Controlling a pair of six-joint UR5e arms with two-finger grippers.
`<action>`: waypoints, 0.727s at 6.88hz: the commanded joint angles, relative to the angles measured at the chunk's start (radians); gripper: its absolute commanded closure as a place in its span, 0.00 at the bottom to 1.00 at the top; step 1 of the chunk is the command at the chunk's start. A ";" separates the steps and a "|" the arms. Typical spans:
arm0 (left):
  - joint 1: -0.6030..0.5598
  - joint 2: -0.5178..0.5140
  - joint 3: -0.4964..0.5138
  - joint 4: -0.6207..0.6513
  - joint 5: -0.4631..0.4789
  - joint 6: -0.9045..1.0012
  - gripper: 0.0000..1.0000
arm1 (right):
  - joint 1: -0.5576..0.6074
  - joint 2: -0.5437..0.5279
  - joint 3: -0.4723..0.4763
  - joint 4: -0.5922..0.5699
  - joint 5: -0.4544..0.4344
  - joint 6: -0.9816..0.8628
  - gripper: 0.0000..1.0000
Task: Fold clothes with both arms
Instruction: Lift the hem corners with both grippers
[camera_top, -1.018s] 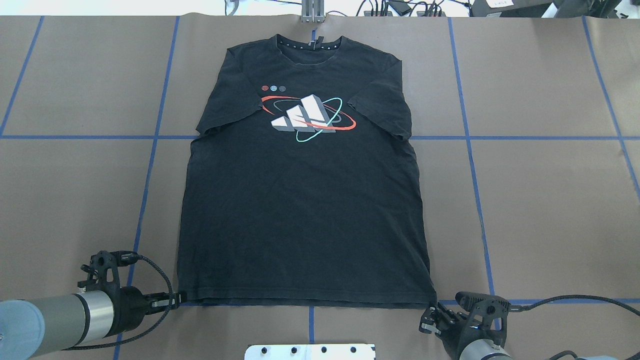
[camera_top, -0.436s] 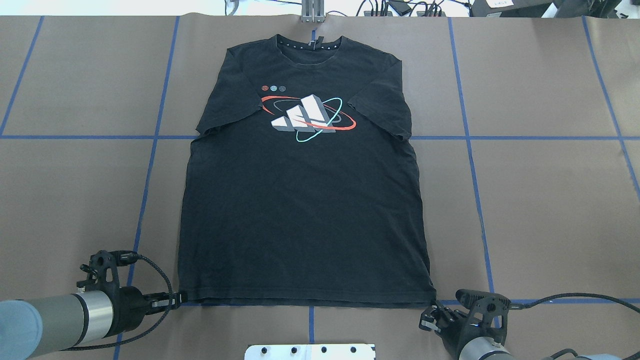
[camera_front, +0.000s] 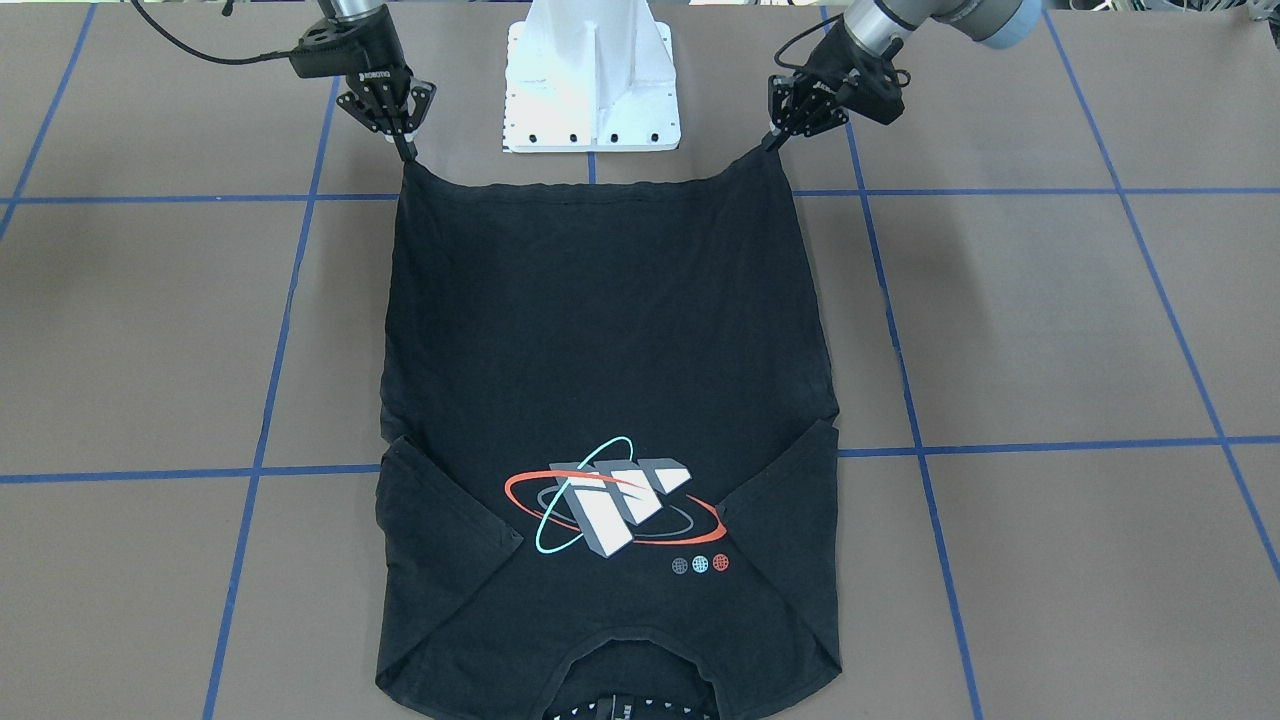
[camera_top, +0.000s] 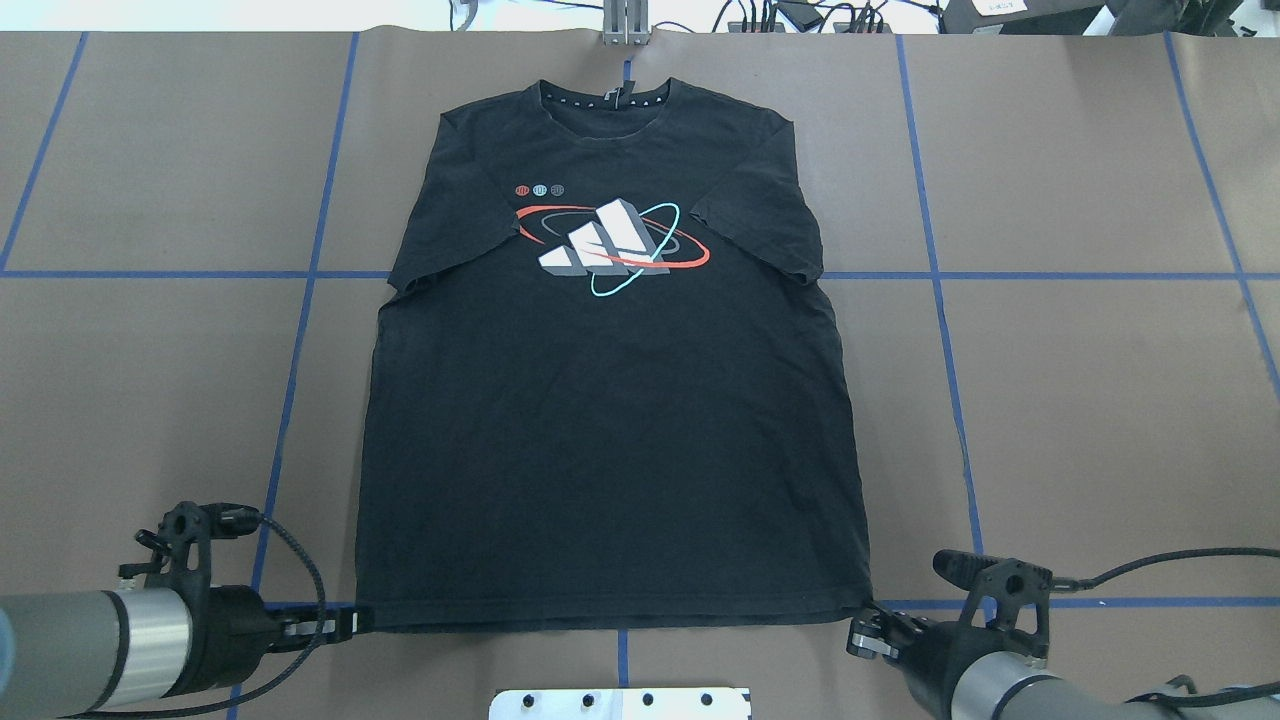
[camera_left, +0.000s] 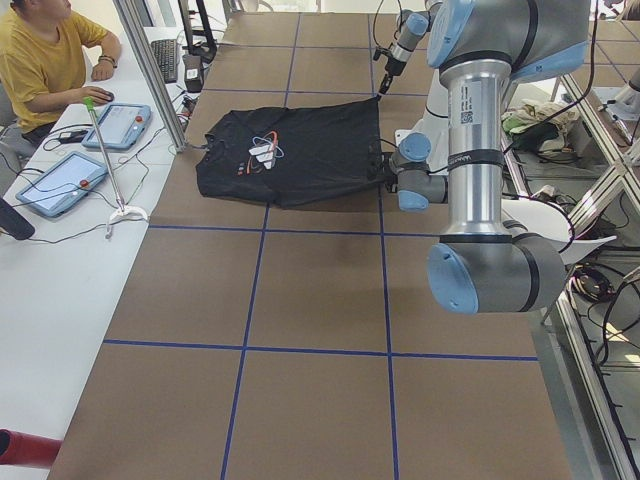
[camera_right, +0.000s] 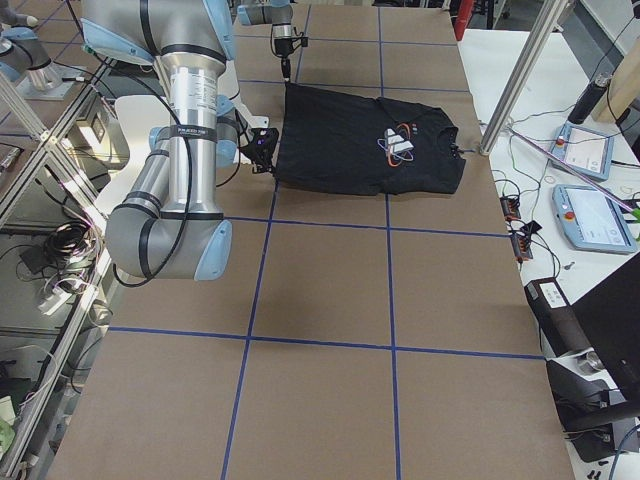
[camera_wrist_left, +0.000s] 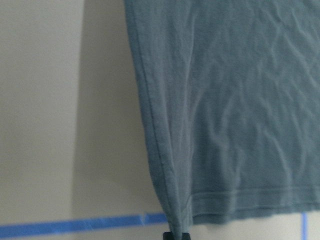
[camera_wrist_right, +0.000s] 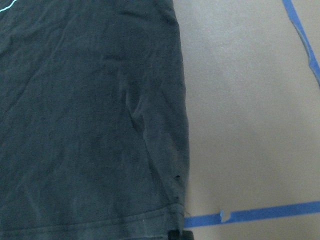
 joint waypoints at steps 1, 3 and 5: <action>-0.009 0.093 -0.186 -0.001 -0.120 0.002 1.00 | -0.062 -0.080 0.173 -0.001 0.125 -0.061 1.00; 0.074 0.111 -0.297 -0.001 -0.139 0.002 1.00 | -0.200 -0.088 0.275 0.000 0.124 -0.063 1.00; 0.038 0.106 -0.303 0.002 -0.132 0.005 1.00 | -0.146 -0.087 0.285 -0.001 0.106 -0.061 1.00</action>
